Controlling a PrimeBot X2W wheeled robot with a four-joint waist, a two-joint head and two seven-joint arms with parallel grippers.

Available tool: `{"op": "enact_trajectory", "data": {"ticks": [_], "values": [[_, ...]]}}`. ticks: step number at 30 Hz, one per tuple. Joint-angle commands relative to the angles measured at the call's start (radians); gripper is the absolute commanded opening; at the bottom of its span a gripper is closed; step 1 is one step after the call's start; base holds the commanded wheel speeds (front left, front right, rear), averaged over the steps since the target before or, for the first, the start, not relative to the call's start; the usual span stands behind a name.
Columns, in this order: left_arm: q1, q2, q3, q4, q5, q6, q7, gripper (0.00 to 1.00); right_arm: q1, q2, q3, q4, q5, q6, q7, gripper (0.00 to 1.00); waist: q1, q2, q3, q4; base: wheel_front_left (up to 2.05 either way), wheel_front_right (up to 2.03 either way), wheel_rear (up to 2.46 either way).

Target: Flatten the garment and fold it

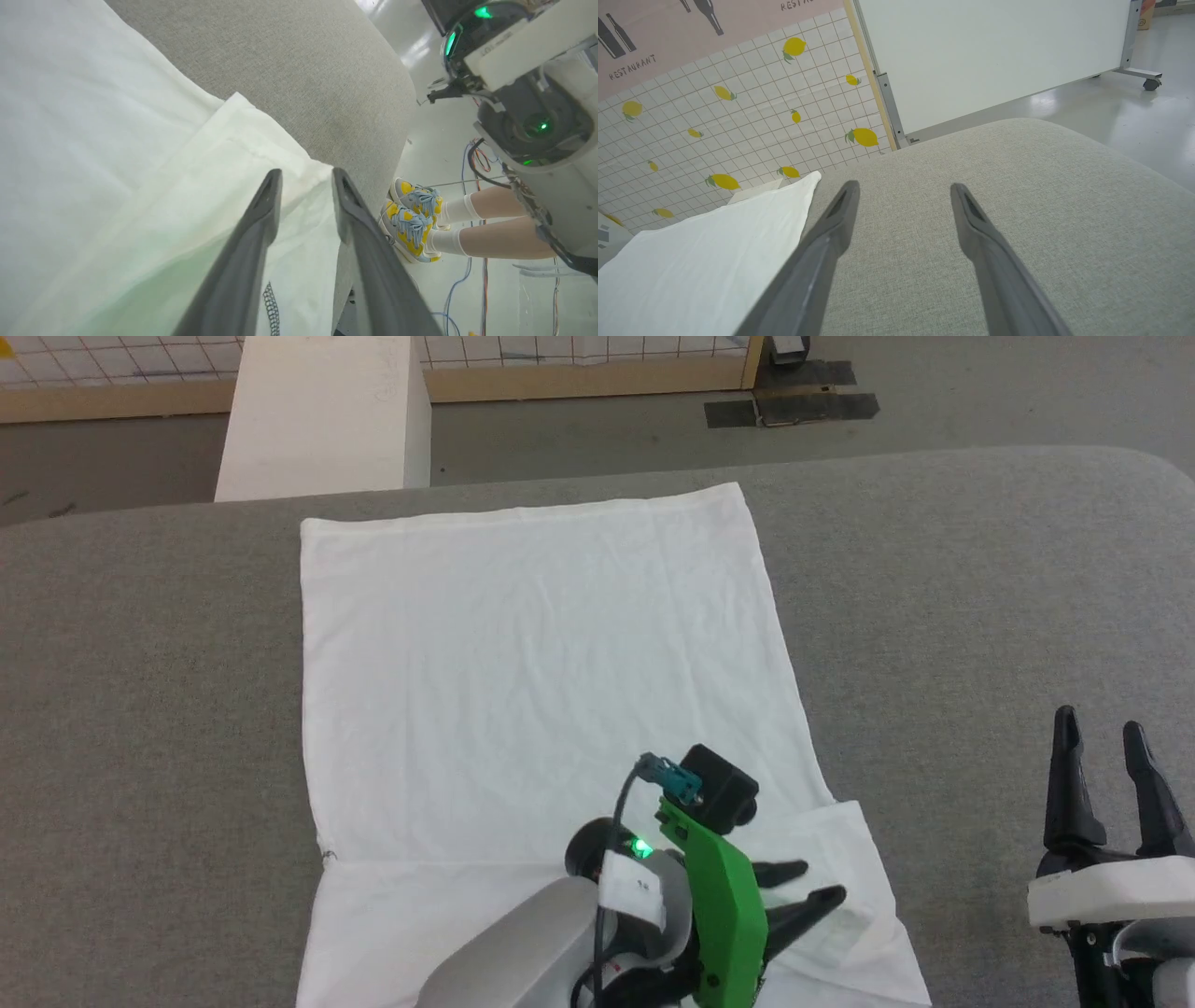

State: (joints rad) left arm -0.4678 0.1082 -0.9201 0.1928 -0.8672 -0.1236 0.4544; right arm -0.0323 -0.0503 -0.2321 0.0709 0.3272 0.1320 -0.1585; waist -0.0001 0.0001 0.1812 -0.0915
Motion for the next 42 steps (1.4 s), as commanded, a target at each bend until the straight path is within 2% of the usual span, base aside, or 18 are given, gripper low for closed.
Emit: {"op": "enact_trajectory", "data": {"ticks": [1, 5, 7, 10, 15, 20, 24, 28, 29, 32, 37, 42], "values": [[-0.013, 0.002, 0.024, -0.004, -0.027, -0.007, -0.028, 1.00, -0.017, 0.000, -0.001, 0.005, 0.007, -0.001, -0.007, 1.00, 0.0001, -0.0001, -0.003, 0.006, 0.00, 0.00, 0.00], [-0.046, 0.014, 0.142, -0.021, -0.034, 0.009, -0.157, 1.00, -0.017, 0.000, -0.005, 0.008, 0.002, -0.001, -0.006, 1.00, 0.0001, -0.0001, -0.017, 0.026, 0.00, 0.00, 0.00], [-0.070, 0.035, 0.229, -0.033, -0.008, 0.040, -0.262, 1.00, -0.016, 0.000, -0.007, 0.007, 0.001, -0.001, -0.004, 1.00, 0.0001, -0.0001, -0.025, 0.039, 0.00, 0.00, 0.00], [-0.092, 0.106, 0.334, -0.033, 0.089, 0.104, -0.431, 1.00, -0.015, 0.000, 0.000, 0.006, 0.002, -0.001, 0.002, 1.00, 0.0001, -0.0001, -0.038, 0.059, 0.00, 0.00, 0.00], [-0.050, 0.245, 0.413, 0.003, 0.279, 0.227, -0.646, 1.00, -0.019, 0.000, 0.022, 0.004, 0.000, -0.001, 0.021, 1.00, 0.0001, -0.0001, -0.054, 0.087, 0.00, 0.00, 0.00], [0.055, 0.290, 0.475, 0.000, 0.317, 0.292, -0.704, 1.00, -0.043, 0.000, 0.032, 0.007, -0.020, -0.001, 0.075, 1.00, 0.0001, -0.0001, -0.053, 0.109, 0.00, 0.00, 0.00], [0.129, 0.301, 0.539, -0.038, 0.306, 0.322, -0.713, 1.00, -0.131, 0.000, 0.033, 0.037, -0.046, -0.001, 0.188, 1.00, 0.0001, -0.0001, -0.025, 0.110, 0.00, 0.00, 0.00], [0.168, 0.299, 0.597, -0.101, 0.302, 0.342, -0.715, 1.00, -0.296, 0.000, 0.039, 0.078, -0.104, -0.001, 0.355, 1.00, 0.0001, -0.0001, 0.037, 0.123, 0.00, 0.00, 0.00], [0.169, 0.292, 0.622, -0.148, 0.310, 0.339, -0.716, 1.00, -0.436, 0.000, 0.019, 0.128, -0.138, -0.001, 0.493, 1.00, 0.0001, -0.0001, 0.093, 0.146, 0.00, 0.00, 0.00], [0.153, 0.289, 0.637, -0.193, 0.332, 0.331, -0.716, 1.00, -0.594, -0.007, 0.008, 0.191, -0.187, -0.001, 0.648, 1.00, 0.0001, -0.0001, 0.168, 0.175, 0.00, 0.00, 0.00], [0.106, 0.274, 0.659, -0.245, 0.356, 0.317, -0.716, 1.00, -0.843, -0.043, 0.013, 0.278, -0.319, -0.001, 0.836, 1.00, 0.0001, -0.0001, 0.298, 0.226, 0.00, 0.00, 0.00], [0.049, 0.253, 0.652, -0.253, 0.373, 0.289, -0.716, 1.00, -1.013, -0.083, 0.041, 0.361, -0.448, -0.001, 1.003, 1.00, 0.0001, -0.0001, 0.403, 0.278, 0.00, 0.00, 0.00]]}}
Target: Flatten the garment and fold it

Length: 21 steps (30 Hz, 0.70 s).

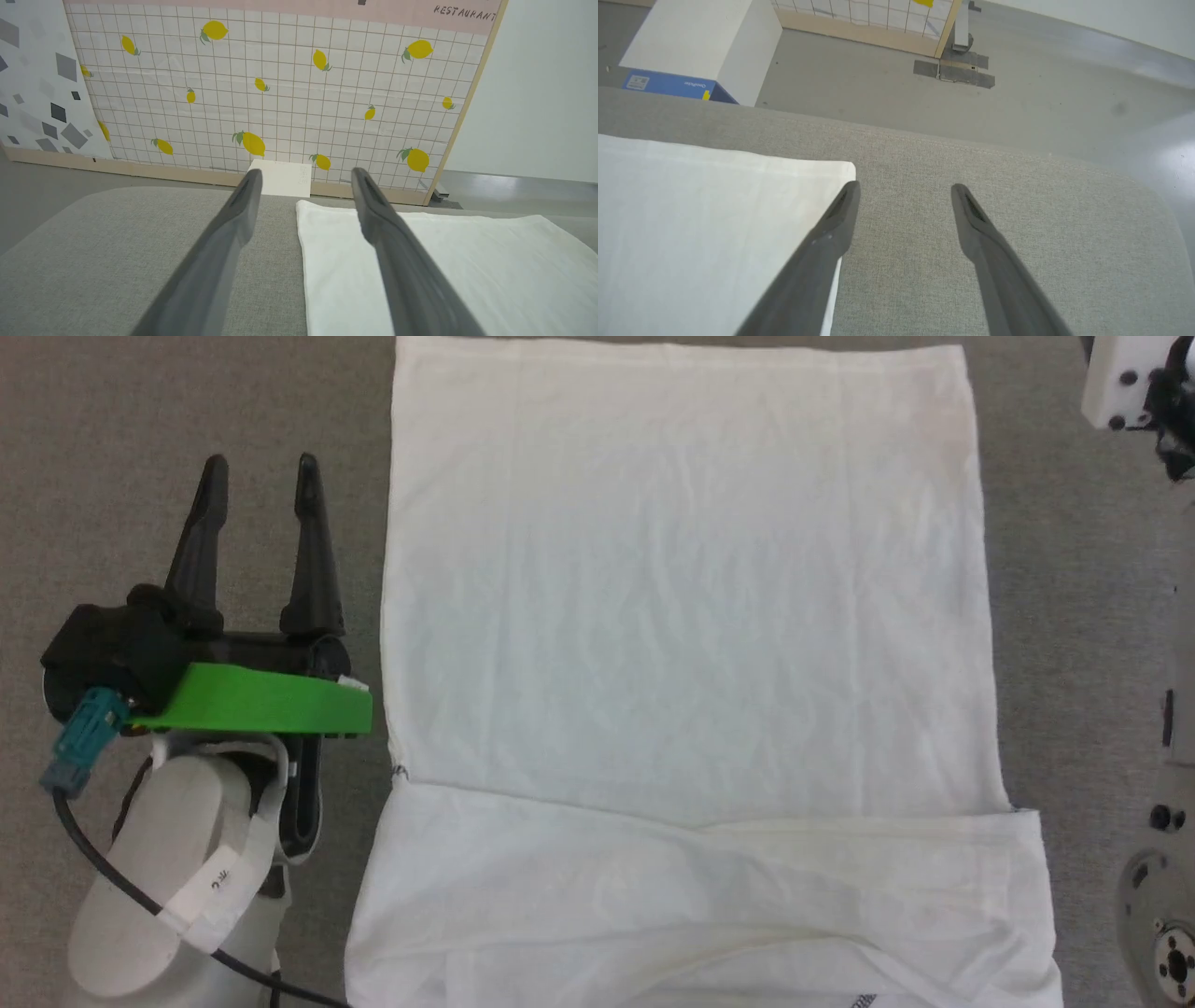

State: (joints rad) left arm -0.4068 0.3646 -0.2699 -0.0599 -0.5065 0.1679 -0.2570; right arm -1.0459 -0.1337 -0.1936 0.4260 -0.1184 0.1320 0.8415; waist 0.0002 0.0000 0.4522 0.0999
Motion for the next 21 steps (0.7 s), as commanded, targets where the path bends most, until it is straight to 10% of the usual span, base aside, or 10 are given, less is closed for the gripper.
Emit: {"op": "enact_trajectory", "data": {"ticks": [1, 16, 17, 18, 21], "values": [[-0.022, -0.011, 0.002, 0.000, 0.014, -0.007, -0.005, 1.00, -0.025, -0.001, 0.004, 0.024, -0.024, -0.001, 0.052, 1.00, -0.0002, 0.0000, 0.150, 0.095, 0.00, 0.00, 0.00], [-0.098, -0.055, -0.003, 0.012, 0.055, -0.063, -0.005, 1.00, -0.155, -0.025, 0.088, 0.039, -0.033, -0.001, 0.448, 1.00, -0.0002, 0.0000, 0.286, 0.142, 0.00, 0.00, 0.00], [-0.111, -0.053, -0.004, 0.015, 0.053, -0.070, -0.002, 1.00, -0.153, -0.028, 0.089, 0.032, -0.029, -0.001, 0.460, 0.41, -0.0002, 0.0000, 0.288, 0.142, 0.00, 0.00, 0.00], [-0.126, -0.047, -0.004, 0.018, 0.053, -0.076, 0.004, 1.00, -0.151, -0.030, 0.094, 0.025, -0.026, -0.001, 0.466, 0.02, -0.0002, 0.0000, 0.288, 0.141, 0.00, 0.00, 0.00], [-0.202, -0.019, -0.001, 0.028, 0.046, -0.100, 0.055, 1.00, -0.145, -0.039, 0.097, -0.002, -0.015, -0.001, 0.475, 0.00, -0.0002, 0.0000, 0.285, 0.135, 0.00, 0.00, 0.00]]}}
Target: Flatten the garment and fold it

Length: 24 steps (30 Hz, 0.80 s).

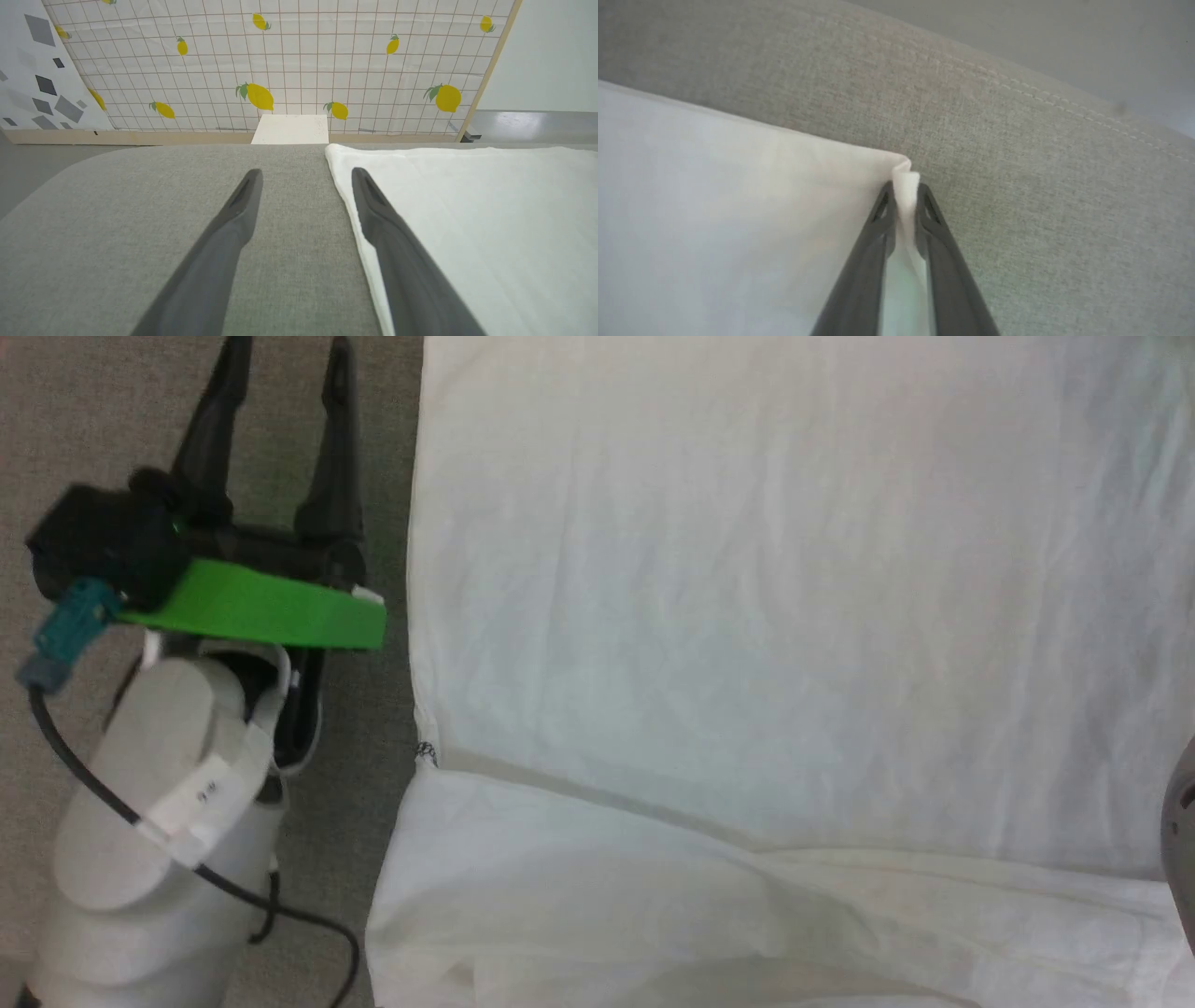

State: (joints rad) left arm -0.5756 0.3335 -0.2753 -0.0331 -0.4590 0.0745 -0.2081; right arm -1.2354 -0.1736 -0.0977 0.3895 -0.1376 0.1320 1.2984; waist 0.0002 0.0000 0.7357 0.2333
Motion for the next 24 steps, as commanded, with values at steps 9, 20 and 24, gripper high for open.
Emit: {"op": "enact_trajectory", "data": {"ticks": [9, 20, 24], "values": [[-0.421, 0.098, -0.027, 0.159, -0.076, -0.112, 0.392, 1.00, 0.038, 0.013, 0.037, -0.005, 0.032, -0.001, -0.011, 0.00, -0.0002, 0.0000, -0.017, -0.055, 0.00, 0.00, 0.00], [-0.739, 0.067, -0.152, 0.512, -0.181, -0.090, 1.053, 1.00, -0.007, 0.043, 0.131, 0.020, 0.103, -0.001, -0.047, 0.00, -0.0002, 0.0000, 0.014, -0.144, 0.00, 0.00, 0.00], [-0.750, 0.081, -0.161, 0.538, -0.165, -0.048, 1.103, 1.00, -0.015, 0.037, 0.153, 0.021, 0.120, -0.001, -0.055, 0.00, -0.0002, 0.0000, 0.034, -0.160, 0.00, 0.00, 0.00]]}}
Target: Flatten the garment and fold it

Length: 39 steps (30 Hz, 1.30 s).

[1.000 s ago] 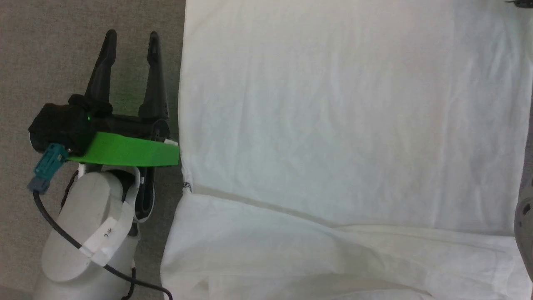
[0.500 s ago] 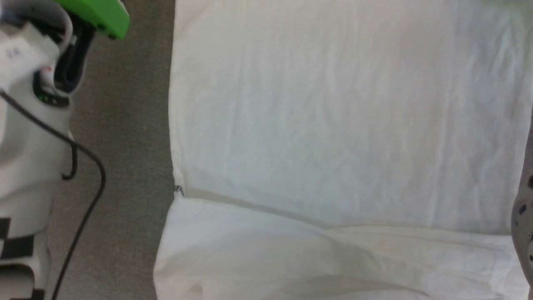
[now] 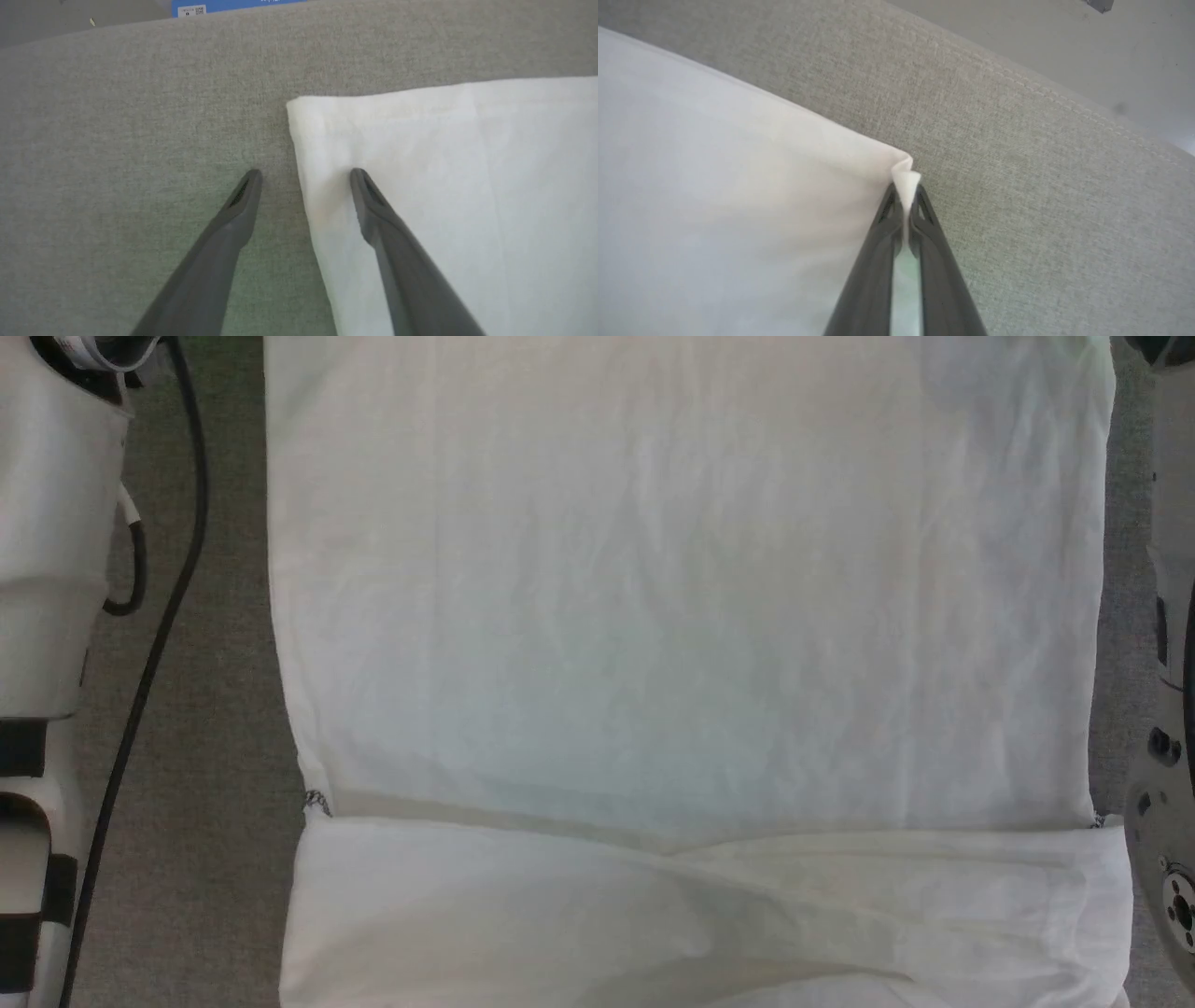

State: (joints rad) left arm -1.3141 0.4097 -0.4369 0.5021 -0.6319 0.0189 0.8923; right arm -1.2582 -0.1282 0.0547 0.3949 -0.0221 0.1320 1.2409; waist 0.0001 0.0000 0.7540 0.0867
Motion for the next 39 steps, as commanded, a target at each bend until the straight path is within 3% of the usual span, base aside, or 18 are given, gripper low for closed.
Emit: {"op": "enact_trajectory", "data": {"ticks": [1, 5, 6, 7, 16, 29, 34, 39], "values": [[-0.006, 0.001, 0.000, 0.007, 0.003, 0.014, 0.014, 1.00, 0.006, -0.010, 0.003, 0.015, 0.009, -0.001, 0.001, 0.00, -0.0001, 0.0000, 0.021, -0.016, 0.00, 0.00, 0.00], [0.020, 0.004, 0.000, 0.016, -0.004, 0.035, 0.032, 1.00, -0.001, -0.021, 0.018, 0.012, 0.021, -0.001, 0.000, 0.00, -0.0001, 0.0000, 0.038, -0.020, 0.00, 0.00, 0.00], [0.025, 0.004, 0.003, 0.014, -0.007, 0.036, 0.025, 0.45, -0.002, -0.022, 0.021, 0.011, 0.025, -0.001, -0.002, 0.00, -0.0001, 0.0000, 0.040, -0.020, 0.00, 0.00, 0.00], [0.031, 0.006, 0.007, 0.011, -0.009, 0.034, 0.013, 0.00, -0.003, -0.023, 0.023, 0.011, 0.030, -0.001, -0.004, 0.00, -0.0001, 0.0000, 0.041, -0.021, 0.00, 0.00, 0.00], [0.017, 0.031, 0.040, -0.010, 0.023, 0.017, -0.187, 0.00, -0.022, -0.054, 0.032, 0.011, 0.032, -0.001, -0.103, 0.00, -0.0001, 0.0000, 0.013, -0.006, 0.00, 0.00, 0.00], [-0.033, 0.028, 0.062, 0.040, 0.116, 0.009, -0.596, 0.00, -0.073, -0.048, -0.060, 0.073, -0.073, -0.001, -0.454, 0.00, -0.0001, 0.0000, -0.137, -0.007, 0.00, 0.00, 0.00], [0.027, 0.003, 0.069, 0.067, 0.089, -0.041, -0.733, 0.00, -0.028, -0.032, -0.074, 0.128, -0.051, -0.001, -0.569, 0.00, -0.0001, 0.0000, -0.230, -0.013, 0.00, 0.00, 0.00], [0.153, -0.003, 0.068, 0.062, 0.057, -0.083, -0.825, 0.00, 0.088, -0.058, -0.053, 0.145, 0.032, -0.001, -0.656, 0.00, -0.0001, 0.0000, -0.334, -0.007, 0.00, 0.00, 0.00]]}}
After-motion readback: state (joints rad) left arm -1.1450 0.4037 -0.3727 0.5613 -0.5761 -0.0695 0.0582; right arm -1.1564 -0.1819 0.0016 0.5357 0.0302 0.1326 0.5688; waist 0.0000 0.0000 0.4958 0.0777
